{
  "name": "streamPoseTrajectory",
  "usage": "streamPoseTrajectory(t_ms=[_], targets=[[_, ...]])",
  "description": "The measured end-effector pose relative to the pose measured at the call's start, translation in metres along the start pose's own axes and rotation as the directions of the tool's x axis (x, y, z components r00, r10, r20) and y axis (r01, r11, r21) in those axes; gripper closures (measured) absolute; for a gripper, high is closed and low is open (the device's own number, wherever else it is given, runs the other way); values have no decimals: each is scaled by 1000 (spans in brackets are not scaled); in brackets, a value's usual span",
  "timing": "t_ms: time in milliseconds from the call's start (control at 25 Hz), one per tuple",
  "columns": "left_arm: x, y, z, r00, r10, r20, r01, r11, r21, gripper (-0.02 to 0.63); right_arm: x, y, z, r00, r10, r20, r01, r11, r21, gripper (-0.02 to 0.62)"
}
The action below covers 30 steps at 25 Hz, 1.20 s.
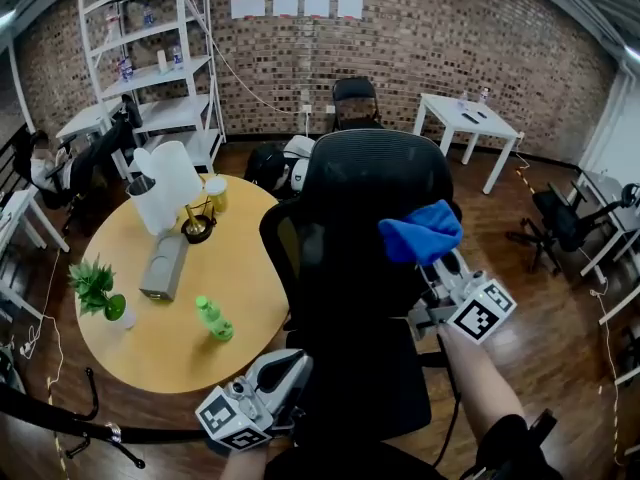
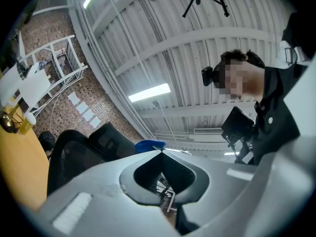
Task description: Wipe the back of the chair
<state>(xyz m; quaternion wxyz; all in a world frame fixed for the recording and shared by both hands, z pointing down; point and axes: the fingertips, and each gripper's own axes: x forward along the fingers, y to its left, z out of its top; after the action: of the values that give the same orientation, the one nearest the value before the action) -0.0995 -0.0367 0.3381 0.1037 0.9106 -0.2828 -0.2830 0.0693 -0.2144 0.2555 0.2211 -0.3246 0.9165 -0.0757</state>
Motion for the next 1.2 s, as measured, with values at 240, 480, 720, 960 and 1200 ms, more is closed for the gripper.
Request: streamPoseTrajectory(t_ms=[240,480,720,960,1200], targets=[[-6,12,9,997,81,4,-81,995,61,614,91,-19,8,991,102,92,-117,976,183,541],[-7,19,24,987,152,48,-156,981,119,614,165,-5,8,967,215,137,-244,936,254,541],[-21,29,28,973,217,77,-226,963,143,614,213,-64,-47,998,57,32,-65,932,357,541],[-21,41,21,972,225,75,-233,964,131,614,194,-106,-46,998,-55,-6,54,948,313,541],[0,43,12,983,175,52,-180,977,113,614,161,-144,-27,994,-105,41,86,942,324,541]])
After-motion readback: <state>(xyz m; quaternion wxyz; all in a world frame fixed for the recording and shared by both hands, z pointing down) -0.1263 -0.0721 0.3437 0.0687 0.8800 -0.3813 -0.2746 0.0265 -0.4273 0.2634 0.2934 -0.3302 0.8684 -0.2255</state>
